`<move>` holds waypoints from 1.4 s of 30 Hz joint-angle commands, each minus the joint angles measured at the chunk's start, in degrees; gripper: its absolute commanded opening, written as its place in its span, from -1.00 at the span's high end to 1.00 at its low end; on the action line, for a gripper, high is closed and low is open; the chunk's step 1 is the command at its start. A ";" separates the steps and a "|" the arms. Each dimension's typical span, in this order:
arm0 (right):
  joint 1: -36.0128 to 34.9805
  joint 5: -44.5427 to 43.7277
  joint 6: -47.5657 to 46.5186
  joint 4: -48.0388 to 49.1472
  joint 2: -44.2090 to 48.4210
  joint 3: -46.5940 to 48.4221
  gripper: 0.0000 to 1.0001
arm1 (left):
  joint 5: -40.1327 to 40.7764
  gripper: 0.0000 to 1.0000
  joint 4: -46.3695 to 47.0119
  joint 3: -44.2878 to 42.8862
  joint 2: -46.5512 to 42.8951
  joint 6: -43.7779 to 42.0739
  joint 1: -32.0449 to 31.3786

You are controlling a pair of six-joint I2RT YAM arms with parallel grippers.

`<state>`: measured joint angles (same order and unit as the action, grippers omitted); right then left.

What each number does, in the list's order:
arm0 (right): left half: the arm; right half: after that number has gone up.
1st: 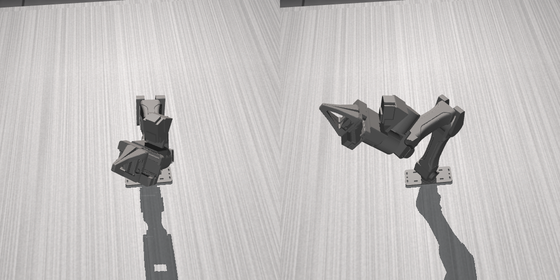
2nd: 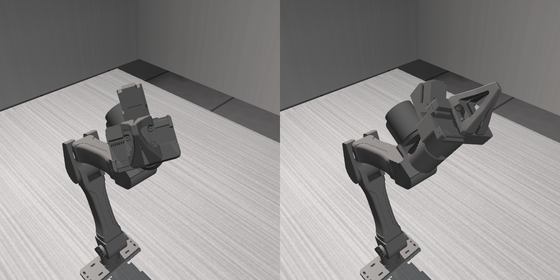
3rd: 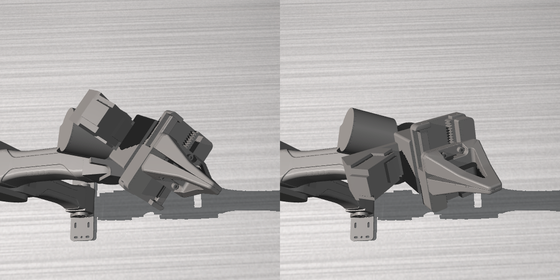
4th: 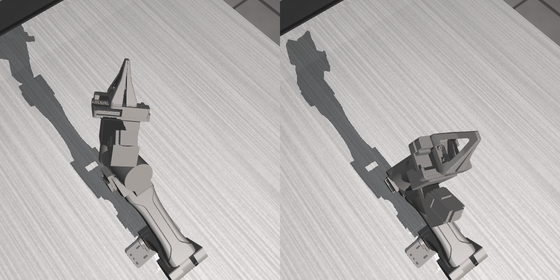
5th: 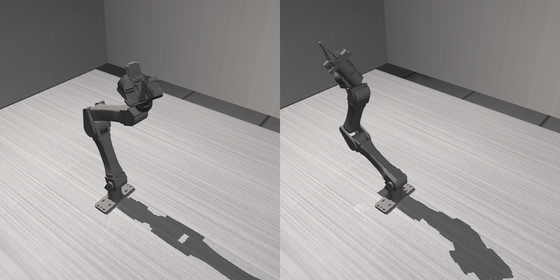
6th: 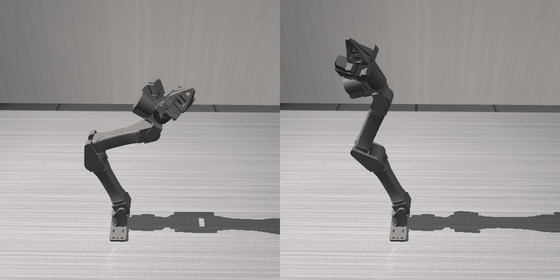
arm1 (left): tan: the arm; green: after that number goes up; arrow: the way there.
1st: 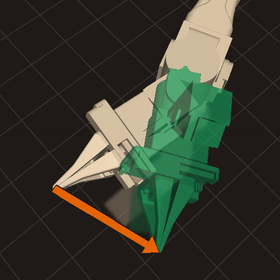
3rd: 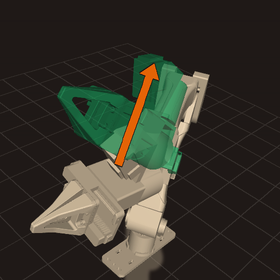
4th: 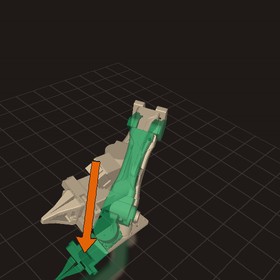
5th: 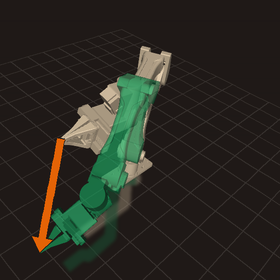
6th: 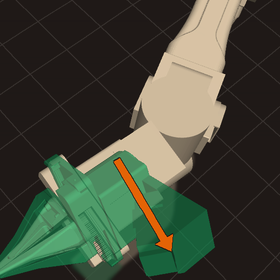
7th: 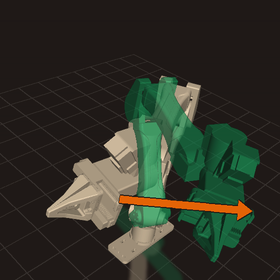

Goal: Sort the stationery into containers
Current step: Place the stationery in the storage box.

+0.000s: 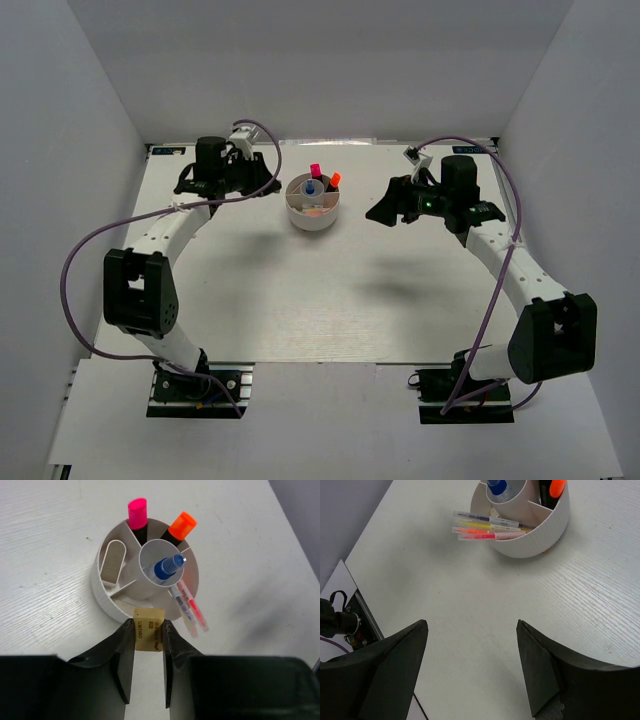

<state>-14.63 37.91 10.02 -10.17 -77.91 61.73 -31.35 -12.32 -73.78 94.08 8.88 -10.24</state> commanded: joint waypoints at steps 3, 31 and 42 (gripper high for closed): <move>0.31 0.85 -0.71 1.47 -0.75 2.69 -0.54 | -4.59 0.73 5.81 -1.53 2.94 5.88 -0.31; 0.31 0.76 -0.79 1.56 -0.58 1.90 -0.54 | -1.96 0.49 5.46 -6.29 10.86 2.63 -5.49; 0.13 0.94 -0.79 1.82 -0.23 1.19 -0.54 | -1.25 -0.12 5.11 -7.52 11.47 2.63 -6.02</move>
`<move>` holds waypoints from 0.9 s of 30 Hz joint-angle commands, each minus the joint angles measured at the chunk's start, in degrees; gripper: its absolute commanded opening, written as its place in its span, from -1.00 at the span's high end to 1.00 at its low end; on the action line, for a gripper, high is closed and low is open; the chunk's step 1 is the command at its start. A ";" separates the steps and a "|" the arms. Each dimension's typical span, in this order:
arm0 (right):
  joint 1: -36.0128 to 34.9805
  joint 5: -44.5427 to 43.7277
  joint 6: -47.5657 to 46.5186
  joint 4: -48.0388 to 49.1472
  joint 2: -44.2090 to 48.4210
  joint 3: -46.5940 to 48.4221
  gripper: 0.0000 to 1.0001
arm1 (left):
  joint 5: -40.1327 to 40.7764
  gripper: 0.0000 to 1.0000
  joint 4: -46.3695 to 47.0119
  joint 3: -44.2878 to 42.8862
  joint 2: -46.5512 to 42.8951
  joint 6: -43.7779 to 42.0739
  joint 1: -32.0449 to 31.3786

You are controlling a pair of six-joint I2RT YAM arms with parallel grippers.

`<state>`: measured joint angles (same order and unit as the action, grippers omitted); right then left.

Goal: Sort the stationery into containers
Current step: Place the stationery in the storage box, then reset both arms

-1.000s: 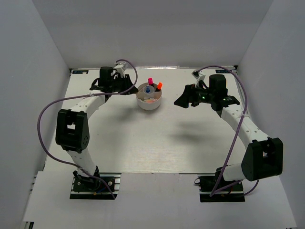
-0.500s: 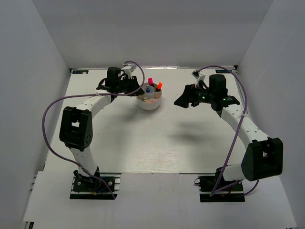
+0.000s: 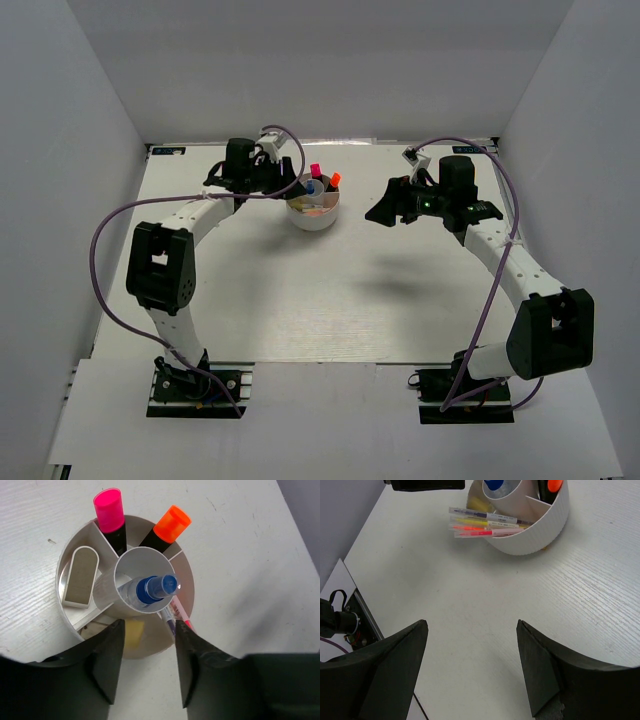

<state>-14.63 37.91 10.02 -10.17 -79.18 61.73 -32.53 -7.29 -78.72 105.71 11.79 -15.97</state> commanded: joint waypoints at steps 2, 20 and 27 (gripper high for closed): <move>0.22 0.85 -0.79 1.82 1.04 1.11 -0.54 | 0.02 -0.22 -0.01 -2.67 -0.07 -0.19 -0.29; 0.66 -1.25 -0.53 0.43 1.13 1.37 -0.54 | 3.52 0.12 -8.86 -0.63 -9.11 -1.05 2.08; 7.06 -11.36 -7.72 -11.43 -3.34 6.45 -0.62 | 15.21 -0.96 -28.73 -4.25 -10.17 -5.63 8.14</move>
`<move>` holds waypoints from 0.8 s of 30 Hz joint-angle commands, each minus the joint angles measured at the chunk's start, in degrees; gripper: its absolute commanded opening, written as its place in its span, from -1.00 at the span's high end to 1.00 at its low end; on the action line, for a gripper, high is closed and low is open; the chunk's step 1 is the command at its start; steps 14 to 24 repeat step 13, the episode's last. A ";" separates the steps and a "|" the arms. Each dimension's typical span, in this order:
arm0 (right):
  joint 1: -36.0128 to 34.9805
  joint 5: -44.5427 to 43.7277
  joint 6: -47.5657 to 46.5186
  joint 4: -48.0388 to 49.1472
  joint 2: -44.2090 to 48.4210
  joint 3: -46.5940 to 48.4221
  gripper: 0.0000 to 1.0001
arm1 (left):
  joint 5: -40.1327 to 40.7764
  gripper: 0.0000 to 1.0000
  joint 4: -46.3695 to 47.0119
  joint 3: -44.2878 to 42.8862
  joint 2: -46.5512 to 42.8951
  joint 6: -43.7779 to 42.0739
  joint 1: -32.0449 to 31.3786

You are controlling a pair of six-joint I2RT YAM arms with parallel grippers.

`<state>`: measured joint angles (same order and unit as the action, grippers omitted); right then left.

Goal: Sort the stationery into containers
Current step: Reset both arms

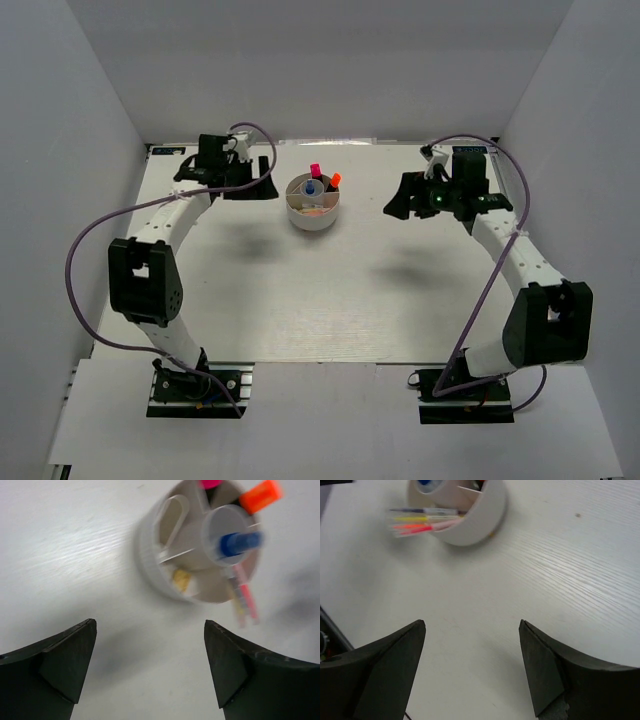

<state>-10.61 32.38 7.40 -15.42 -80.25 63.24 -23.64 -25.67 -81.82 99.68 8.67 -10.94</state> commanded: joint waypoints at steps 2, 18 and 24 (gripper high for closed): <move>4.45 -8.98 -10.35 -8.91 -5.96 7.75 -0.65 | 10.88 -0.96 -14.65 -1.23 -2.92 -3.82 5.04; 12.36 -21.57 -21.37 -9.98 -14.50 9.18 -0.76 | 17.22 -0.96 -13.53 4.04 -2.30 -6.99 10.24; 12.36 -21.57 -21.37 -9.98 -14.50 9.18 -0.76 | 17.22 -0.96 -13.53 4.04 -2.30 -6.99 10.24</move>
